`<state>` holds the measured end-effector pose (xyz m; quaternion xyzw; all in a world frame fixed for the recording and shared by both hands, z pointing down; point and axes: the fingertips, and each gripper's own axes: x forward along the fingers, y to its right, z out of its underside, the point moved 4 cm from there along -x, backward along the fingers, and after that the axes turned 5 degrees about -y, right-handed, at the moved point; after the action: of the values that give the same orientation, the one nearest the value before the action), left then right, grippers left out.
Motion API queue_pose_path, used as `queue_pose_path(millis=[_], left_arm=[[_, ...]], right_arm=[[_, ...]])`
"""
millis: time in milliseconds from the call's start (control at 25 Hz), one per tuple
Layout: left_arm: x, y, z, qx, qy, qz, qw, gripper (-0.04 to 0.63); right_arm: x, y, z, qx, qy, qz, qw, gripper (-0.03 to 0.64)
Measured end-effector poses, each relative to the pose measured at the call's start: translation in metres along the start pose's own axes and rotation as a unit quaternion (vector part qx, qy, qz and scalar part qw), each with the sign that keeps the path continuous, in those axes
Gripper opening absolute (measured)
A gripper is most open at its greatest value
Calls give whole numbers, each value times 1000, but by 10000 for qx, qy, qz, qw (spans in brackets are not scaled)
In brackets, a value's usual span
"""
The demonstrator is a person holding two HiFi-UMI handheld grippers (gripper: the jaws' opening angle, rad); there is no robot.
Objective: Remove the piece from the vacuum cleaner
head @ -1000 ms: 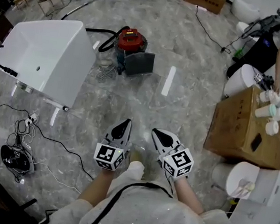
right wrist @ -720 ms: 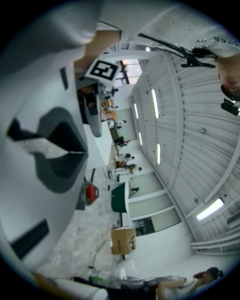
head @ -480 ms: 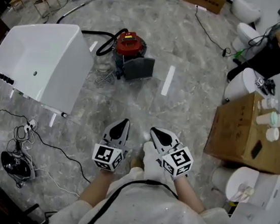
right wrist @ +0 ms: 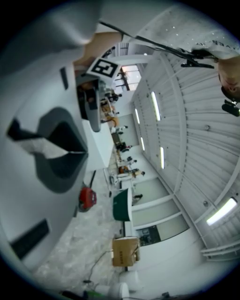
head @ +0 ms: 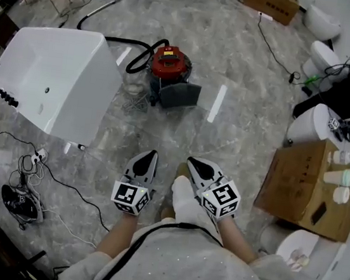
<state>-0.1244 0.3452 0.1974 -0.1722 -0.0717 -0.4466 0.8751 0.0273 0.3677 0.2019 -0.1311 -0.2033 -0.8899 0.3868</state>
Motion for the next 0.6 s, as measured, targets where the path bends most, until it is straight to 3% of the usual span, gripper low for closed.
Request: queue_pose_path(millis=[280,600], left_arm=[[69,-24,-25,-51,81,-21,10000,23],[132,-48,-25,-137,-173,-81,9997,23]], right_arm=[[36,60,-22,4,-226,-79,9997,15],[73,116,-38,2,-427,-177,9989,15]])
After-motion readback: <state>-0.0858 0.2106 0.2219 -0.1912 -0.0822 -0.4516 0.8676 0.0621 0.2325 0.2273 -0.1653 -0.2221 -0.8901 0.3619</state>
